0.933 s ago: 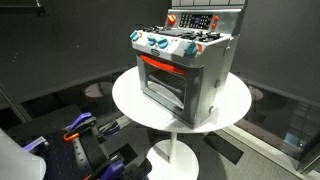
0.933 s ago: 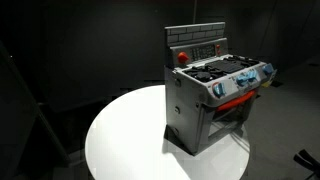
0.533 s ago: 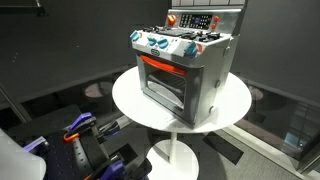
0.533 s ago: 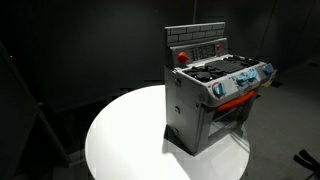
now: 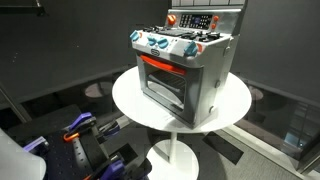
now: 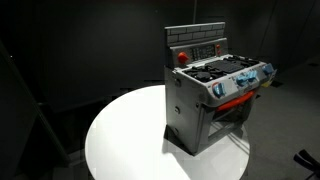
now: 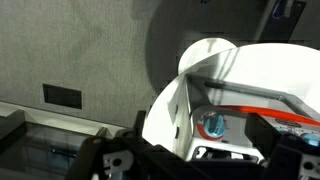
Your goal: Press the top right orange button on the stove
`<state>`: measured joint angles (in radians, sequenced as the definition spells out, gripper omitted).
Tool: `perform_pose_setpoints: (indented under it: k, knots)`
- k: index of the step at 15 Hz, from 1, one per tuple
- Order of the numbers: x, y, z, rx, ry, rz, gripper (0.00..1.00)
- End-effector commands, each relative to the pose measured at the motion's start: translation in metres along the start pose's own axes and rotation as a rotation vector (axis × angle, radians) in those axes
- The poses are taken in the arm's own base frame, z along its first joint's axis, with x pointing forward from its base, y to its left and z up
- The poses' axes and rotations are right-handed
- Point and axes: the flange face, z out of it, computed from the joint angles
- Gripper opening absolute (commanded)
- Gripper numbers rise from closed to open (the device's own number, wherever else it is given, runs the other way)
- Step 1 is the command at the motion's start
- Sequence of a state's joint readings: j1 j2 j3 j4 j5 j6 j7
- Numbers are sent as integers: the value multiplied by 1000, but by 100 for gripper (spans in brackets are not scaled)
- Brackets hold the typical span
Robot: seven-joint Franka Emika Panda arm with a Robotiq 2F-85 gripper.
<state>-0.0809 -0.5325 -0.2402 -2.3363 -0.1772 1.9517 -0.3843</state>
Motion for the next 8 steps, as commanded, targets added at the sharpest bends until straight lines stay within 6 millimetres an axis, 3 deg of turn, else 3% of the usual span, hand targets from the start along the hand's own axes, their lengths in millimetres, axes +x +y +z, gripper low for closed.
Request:
perform_pose_setpoints:
  k: [1,8]
  knots:
    - [28,-7,12,9,47,18,100]
    - [82,-24,37,-17,169,13,100]
